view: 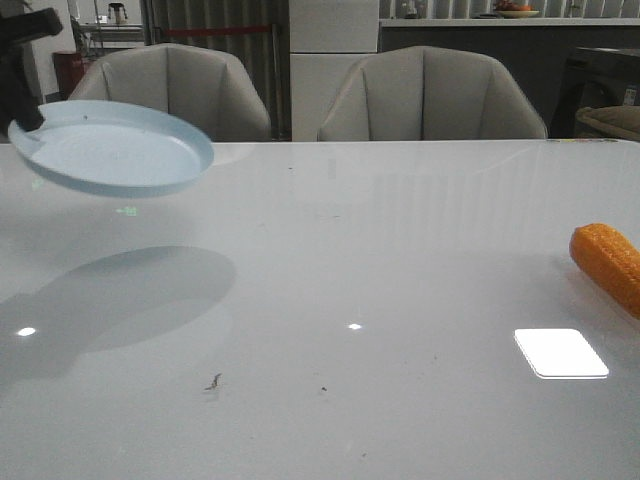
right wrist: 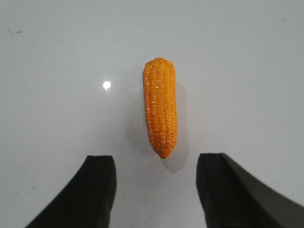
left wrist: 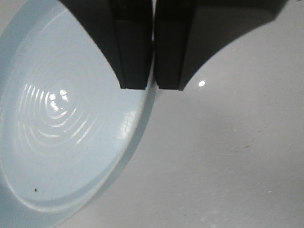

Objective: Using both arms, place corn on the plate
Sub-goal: 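Grasp the plate rim with the left gripper and lift it toward the table center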

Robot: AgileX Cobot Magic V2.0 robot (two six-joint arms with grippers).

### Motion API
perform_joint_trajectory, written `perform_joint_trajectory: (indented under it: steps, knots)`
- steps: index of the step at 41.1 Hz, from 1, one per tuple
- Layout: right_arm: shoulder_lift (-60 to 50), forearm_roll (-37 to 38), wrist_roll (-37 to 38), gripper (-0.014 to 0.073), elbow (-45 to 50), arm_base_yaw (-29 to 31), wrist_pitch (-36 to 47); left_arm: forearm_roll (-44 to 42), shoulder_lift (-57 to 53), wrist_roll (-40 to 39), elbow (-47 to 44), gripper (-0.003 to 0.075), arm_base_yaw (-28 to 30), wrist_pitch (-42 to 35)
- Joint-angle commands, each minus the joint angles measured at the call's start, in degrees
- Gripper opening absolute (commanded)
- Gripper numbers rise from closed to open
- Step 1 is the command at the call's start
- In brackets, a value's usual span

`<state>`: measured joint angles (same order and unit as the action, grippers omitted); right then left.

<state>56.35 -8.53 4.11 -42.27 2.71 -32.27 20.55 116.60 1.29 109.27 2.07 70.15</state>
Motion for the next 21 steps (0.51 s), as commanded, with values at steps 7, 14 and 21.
perform_joint_trajectory:
  steps: [7, 14, 21]
  knots:
    - [-0.52, 0.37, -0.21, 0.0487, -1.99, 0.11, 2.26, 9.65, -3.03, -0.06, 2.44, 0.0096, -6.57, 2.52]
    - [-0.52, 0.37, -0.21, 0.0487, -1.99, 0.11, 2.26, 9.50, -3.03, -0.06, 2.44, 0.0096, -13.45, 1.96]
    - [-0.52, 0.37, -0.21, 0.0487, -1.99, 0.11, 2.26, 3.18, -2.37, -0.72, 2.34, 0.0096, -20.63, 1.02]
